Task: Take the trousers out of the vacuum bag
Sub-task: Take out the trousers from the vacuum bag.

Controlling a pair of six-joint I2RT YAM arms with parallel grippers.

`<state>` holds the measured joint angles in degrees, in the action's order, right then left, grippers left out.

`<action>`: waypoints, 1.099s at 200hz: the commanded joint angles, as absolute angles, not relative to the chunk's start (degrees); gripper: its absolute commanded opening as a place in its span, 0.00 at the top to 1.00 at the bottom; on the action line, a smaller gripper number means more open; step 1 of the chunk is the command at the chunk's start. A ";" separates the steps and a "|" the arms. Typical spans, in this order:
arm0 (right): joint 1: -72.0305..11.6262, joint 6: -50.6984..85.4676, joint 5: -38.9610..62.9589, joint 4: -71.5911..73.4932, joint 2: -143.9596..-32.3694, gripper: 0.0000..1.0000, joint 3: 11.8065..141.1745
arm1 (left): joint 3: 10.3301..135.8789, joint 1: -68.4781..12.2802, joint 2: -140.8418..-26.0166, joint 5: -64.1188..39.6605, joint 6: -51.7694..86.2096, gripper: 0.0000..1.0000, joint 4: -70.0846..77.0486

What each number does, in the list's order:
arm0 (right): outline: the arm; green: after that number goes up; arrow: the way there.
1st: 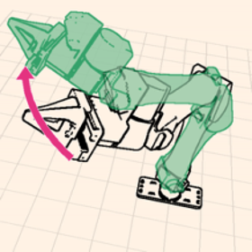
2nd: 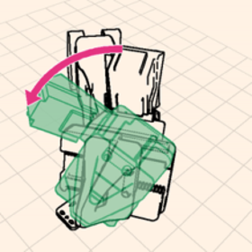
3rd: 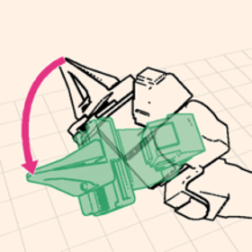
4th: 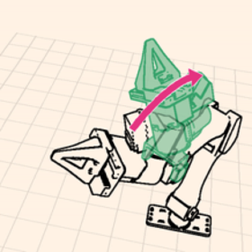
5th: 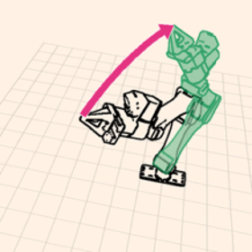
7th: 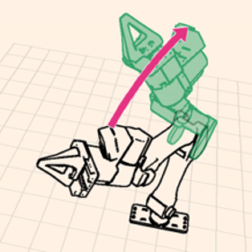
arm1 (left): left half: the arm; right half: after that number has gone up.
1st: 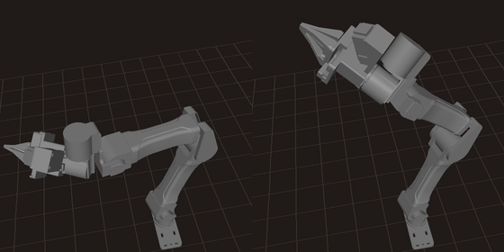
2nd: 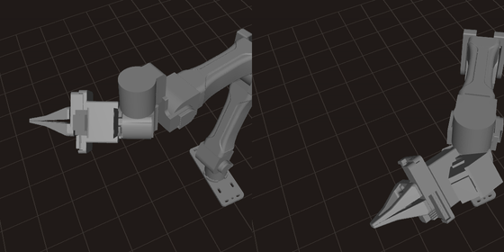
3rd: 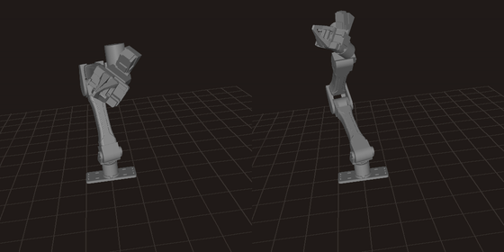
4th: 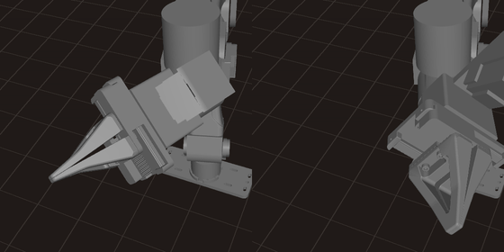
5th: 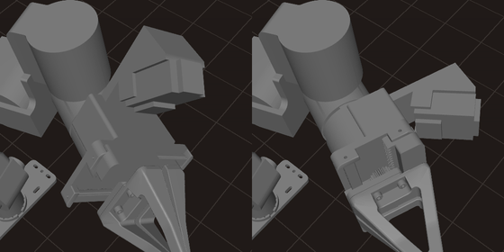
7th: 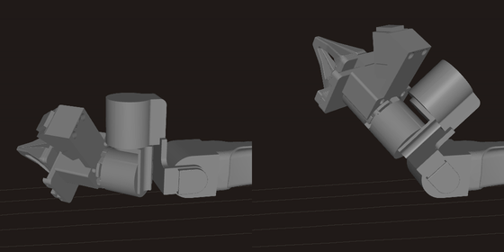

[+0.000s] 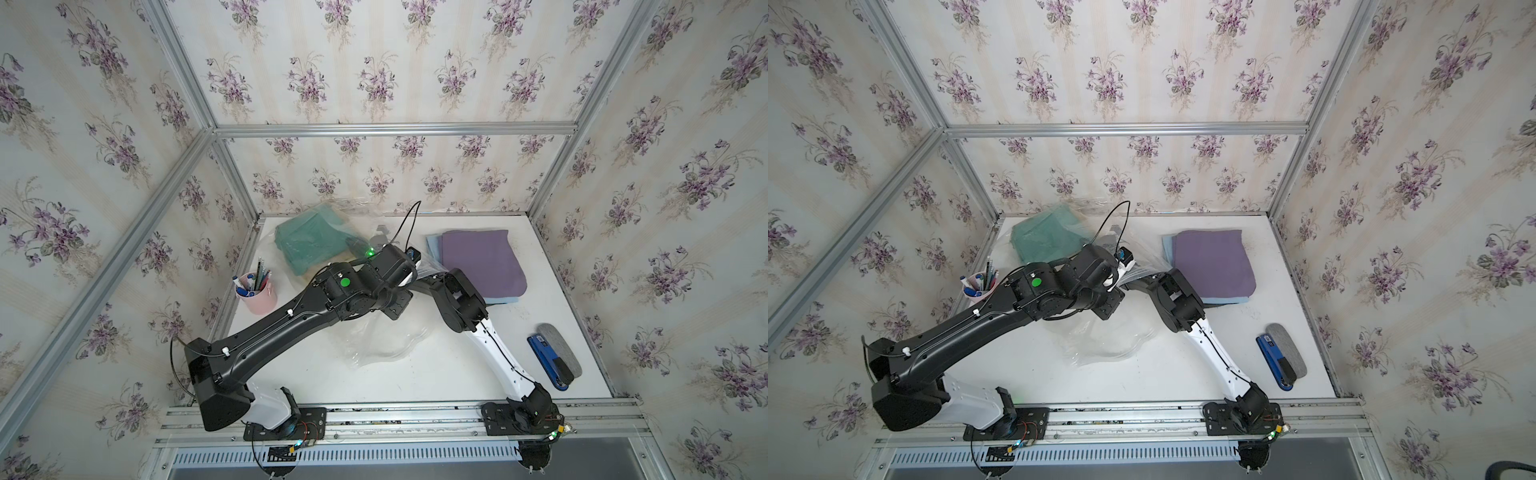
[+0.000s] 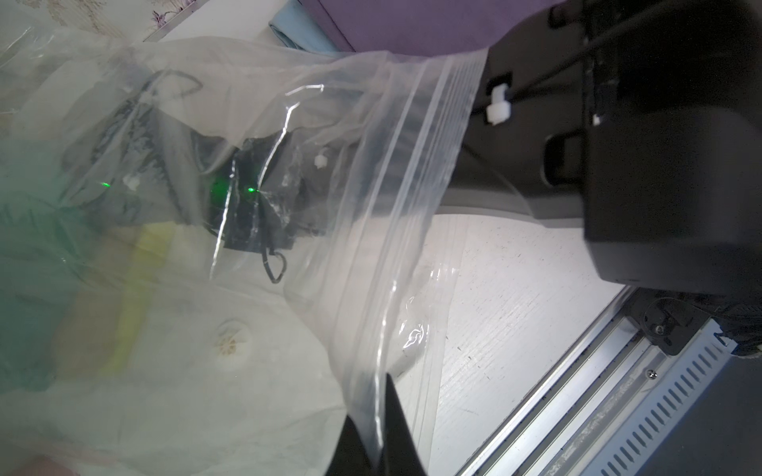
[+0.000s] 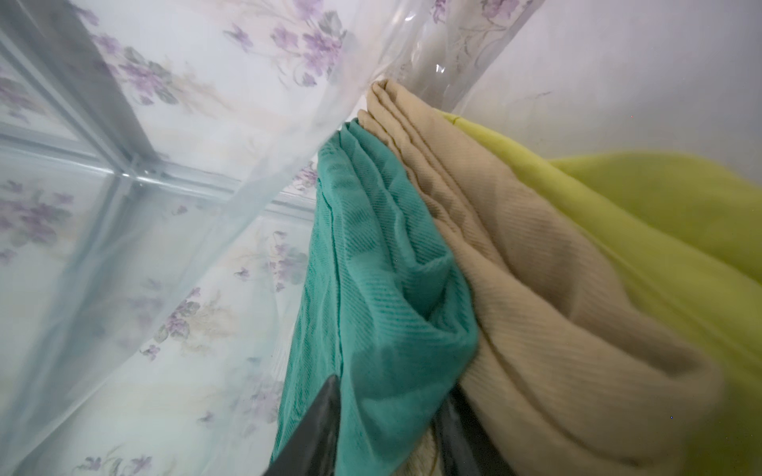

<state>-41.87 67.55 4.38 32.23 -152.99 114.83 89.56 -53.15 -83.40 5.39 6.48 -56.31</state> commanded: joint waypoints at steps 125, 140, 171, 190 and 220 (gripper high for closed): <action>-40.17 65.23 11.44 40.13 -152.01 1.00 114.34 | 89.87 -52.84 -83.43 7.18 5.54 0.95 -56.63; -40.21 64.50 12.47 42.64 -150.29 1.00 111.74 | 89.78 -52.64 -83.01 7.32 5.75 0.95 -56.34; -39.99 63.33 14.47 48.47 -145.14 1.00 104.11 | 89.72 -52.56 -82.44 7.94 6.12 0.95 -55.74; -39.90 62.92 15.04 51.88 -139.41 1.00 97.85 | 89.46 -52.56 -82.11 8.88 7.22 0.96 -56.13; -39.93 63.47 15.58 57.30 -132.88 1.00 87.19 | 88.54 -52.50 -81.47 10.44 9.23 0.96 -56.30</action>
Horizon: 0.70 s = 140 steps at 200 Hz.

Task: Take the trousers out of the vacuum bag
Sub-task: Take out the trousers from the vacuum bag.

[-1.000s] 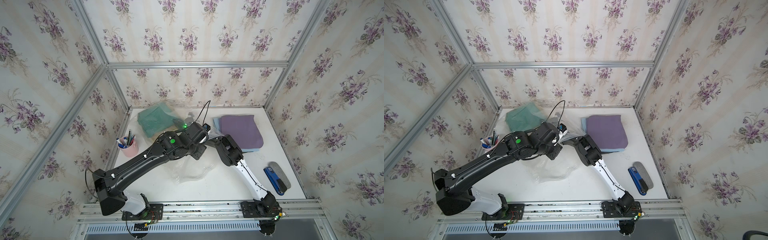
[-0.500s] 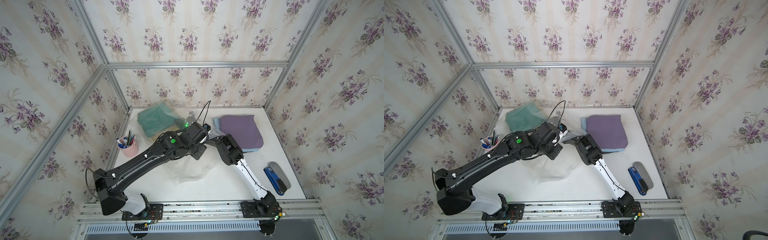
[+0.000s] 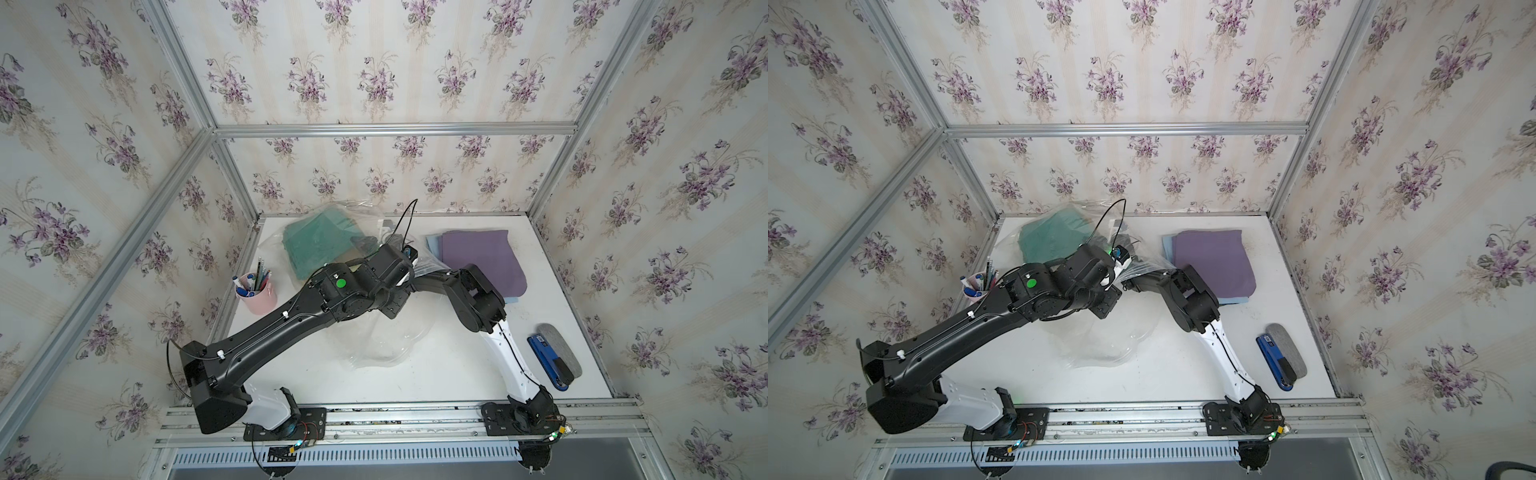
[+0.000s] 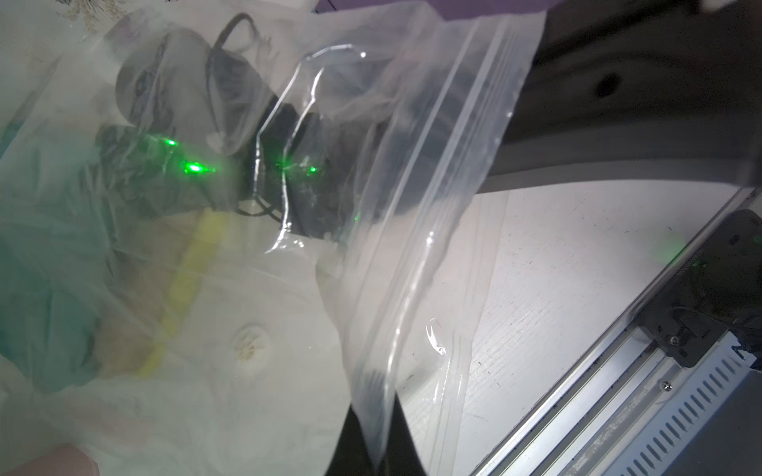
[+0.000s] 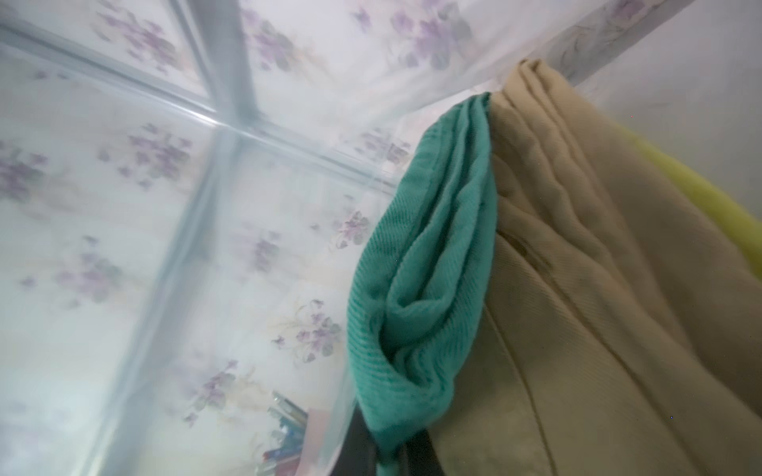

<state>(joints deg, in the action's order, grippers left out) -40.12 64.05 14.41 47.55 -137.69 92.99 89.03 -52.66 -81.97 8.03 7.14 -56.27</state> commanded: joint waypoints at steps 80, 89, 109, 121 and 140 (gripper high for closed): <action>-39.95 66.41 13.67 65.65 -117.98 1.00 58.74 | 86.77 -52.49 -79.74 9.81 12.89 0.97 -54.63; -39.99 67.03 12.51 65.26 -117.06 1.00 56.22 | 86.41 -52.52 -79.46 9.46 13.16 0.97 -54.28; -39.90 67.27 11.13 64.36 -116.30 0.94 53.00 | 86.01 -52.51 -79.37 8.73 13.40 0.96 -53.41; -39.90 67.26 10.99 63.95 -116.58 0.86 52.60 | 85.83 -52.54 -79.45 8.20 13.51 0.95 -52.92; -39.95 67.45 11.05 62.95 -117.61 0.71 53.39 | 85.54 -52.56 -79.45 7.58 13.64 0.95 -52.43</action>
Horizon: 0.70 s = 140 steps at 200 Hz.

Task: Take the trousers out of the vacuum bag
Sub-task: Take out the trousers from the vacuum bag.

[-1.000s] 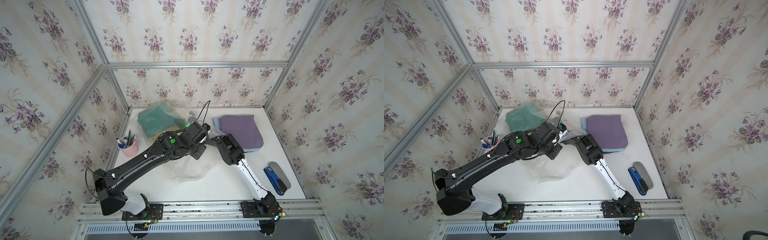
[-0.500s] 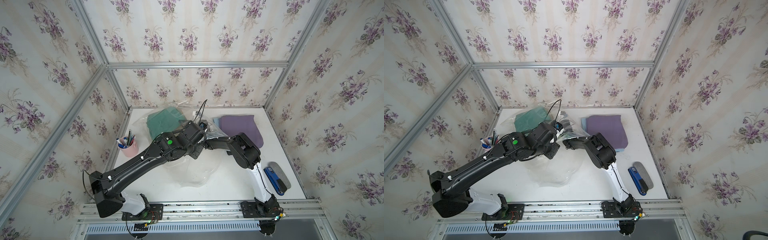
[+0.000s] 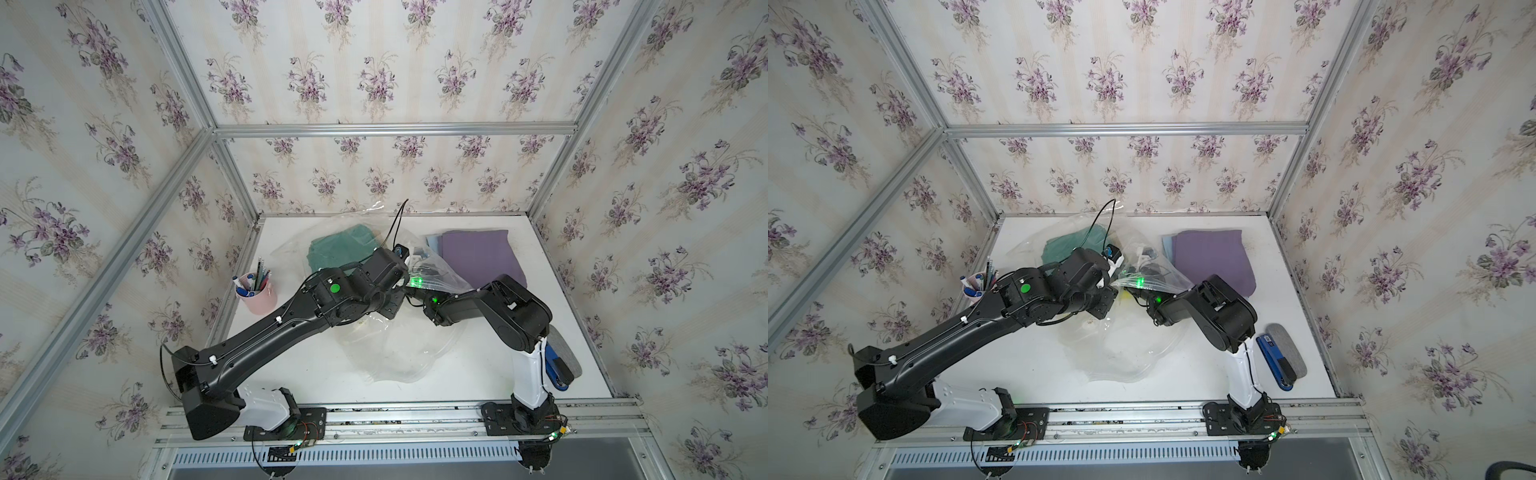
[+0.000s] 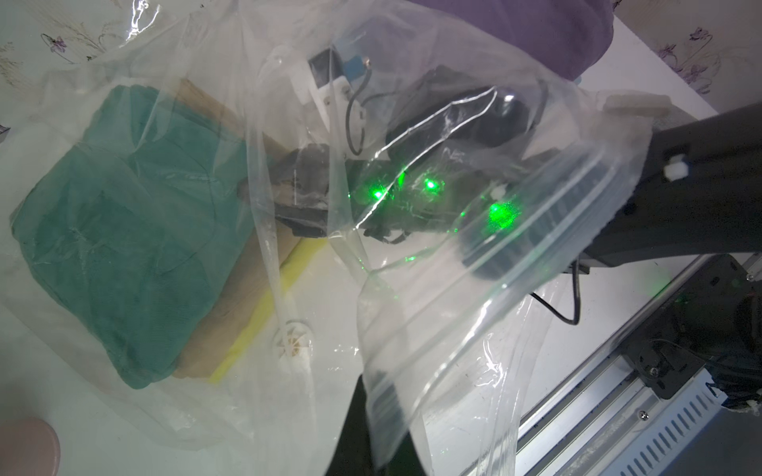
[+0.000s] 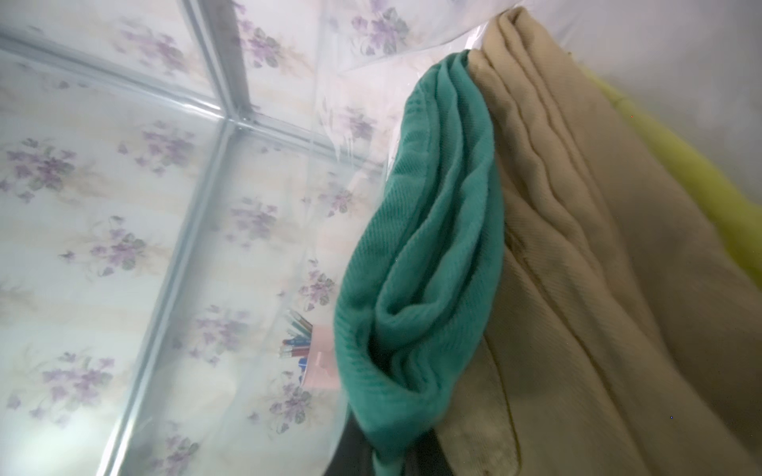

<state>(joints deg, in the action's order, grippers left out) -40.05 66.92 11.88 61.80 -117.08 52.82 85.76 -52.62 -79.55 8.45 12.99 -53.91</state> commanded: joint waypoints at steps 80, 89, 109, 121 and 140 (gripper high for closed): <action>-39.73 67.50 10.44 55.84 -123.16 0.37 61.57 | 82.01 -52.56 -76.91 2.71 15.55 0.48 -49.29; -39.64 67.41 10.97 55.63 -123.84 0.37 62.81 | 82.05 -52.64 -76.33 2.47 15.55 0.31 -49.50; -39.48 67.23 12.33 54.62 -125.21 0.47 65.63 | 82.09 -52.64 -74.76 3.46 16.21 0.00 -50.58; -39.29 67.09 13.36 54.95 -125.75 0.56 66.80 | 81.84 -52.58 -73.36 4.10 16.65 0.00 -51.55; -38.94 67.06 15.62 56.24 -125.88 0.75 67.89 | 80.79 -52.51 -70.13 4.73 17.65 0.00 -52.49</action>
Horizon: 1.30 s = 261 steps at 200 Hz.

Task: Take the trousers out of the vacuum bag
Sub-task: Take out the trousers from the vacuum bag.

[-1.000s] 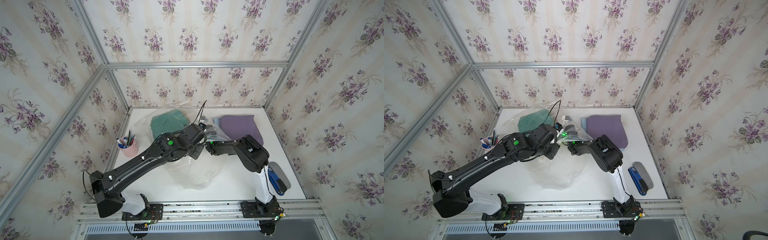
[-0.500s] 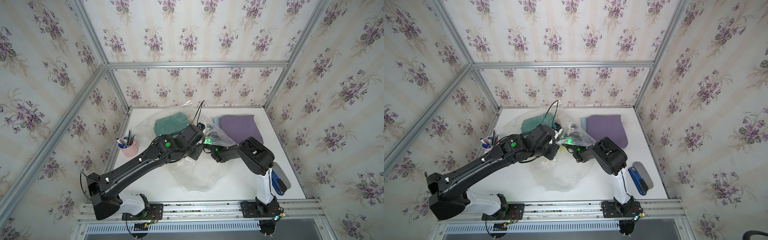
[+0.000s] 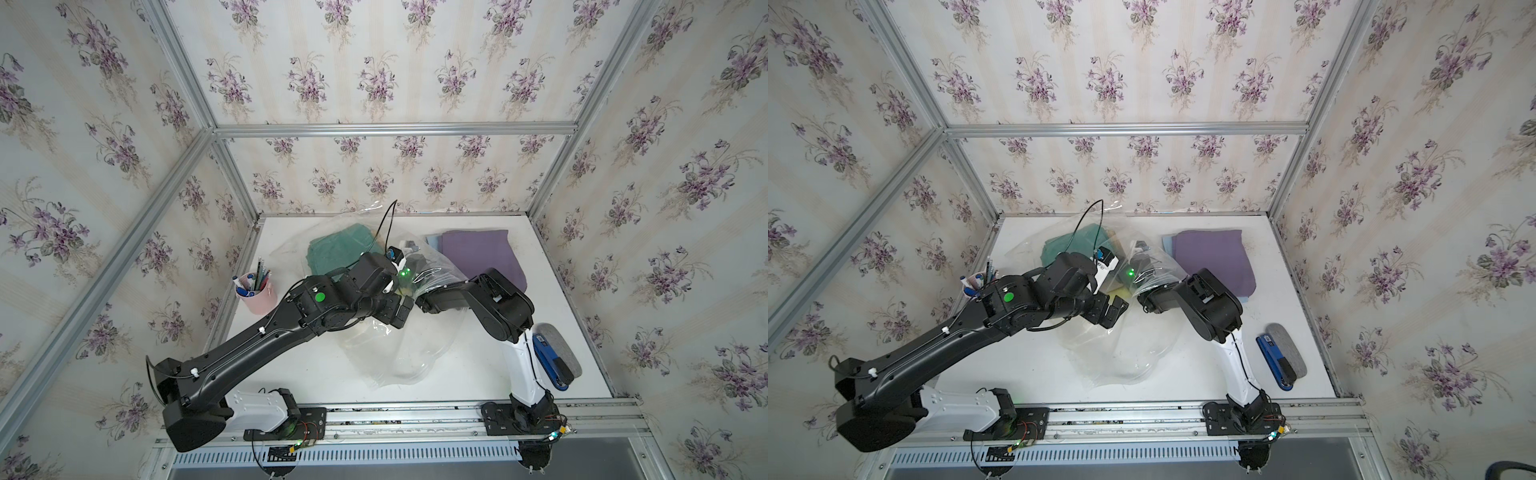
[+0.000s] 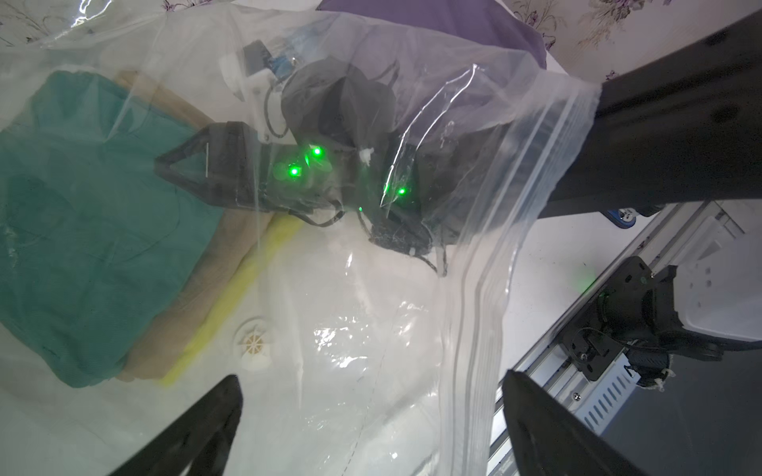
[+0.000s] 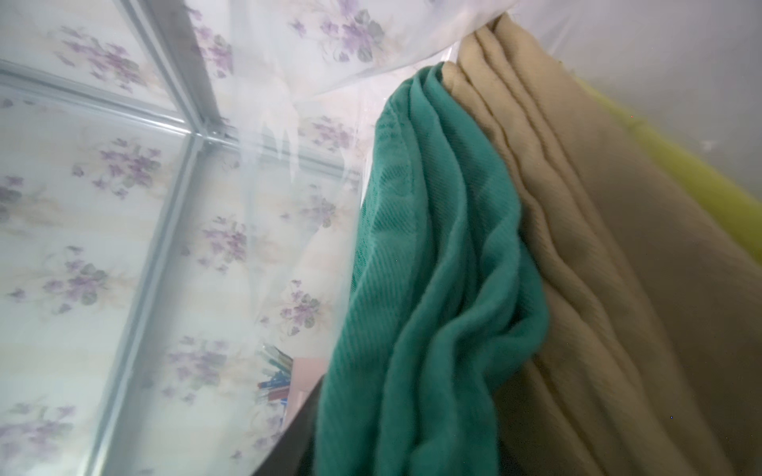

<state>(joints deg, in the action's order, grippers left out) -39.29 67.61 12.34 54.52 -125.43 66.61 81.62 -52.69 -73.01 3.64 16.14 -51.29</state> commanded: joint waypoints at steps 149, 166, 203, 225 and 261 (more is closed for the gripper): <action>-38.07 66.44 25.18 70.05 -117.56 1.00 55.81 | 53.92 -26.07 -60.31 -1.42 38.41 0.00 -47.72; -37.88 66.87 25.44 70.86 -117.91 1.00 55.64 | 49.72 -24.16 -59.95 -4.26 39.27 0.01 -43.06; -37.60 67.59 25.73 72.23 -118.21 1.00 54.83 | 42.90 -20.82 -58.89 -7.72 40.47 0.16 -34.81; -37.53 68.11 26.19 72.77 -118.39 1.00 54.71 | 39.20 -17.94 -59.85 -11.85 40.85 0.29 -28.65; -37.44 67.95 26.39 72.10 -118.05 1.00 54.80 | 37.24 -17.06 -63.05 -13.79 40.91 0.48 -24.58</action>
<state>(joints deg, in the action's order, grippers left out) -37.50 67.61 24.69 67.85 -118.21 54.63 38.02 -17.43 -61.95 -10.98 40.56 -30.70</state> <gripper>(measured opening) 0.106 0.592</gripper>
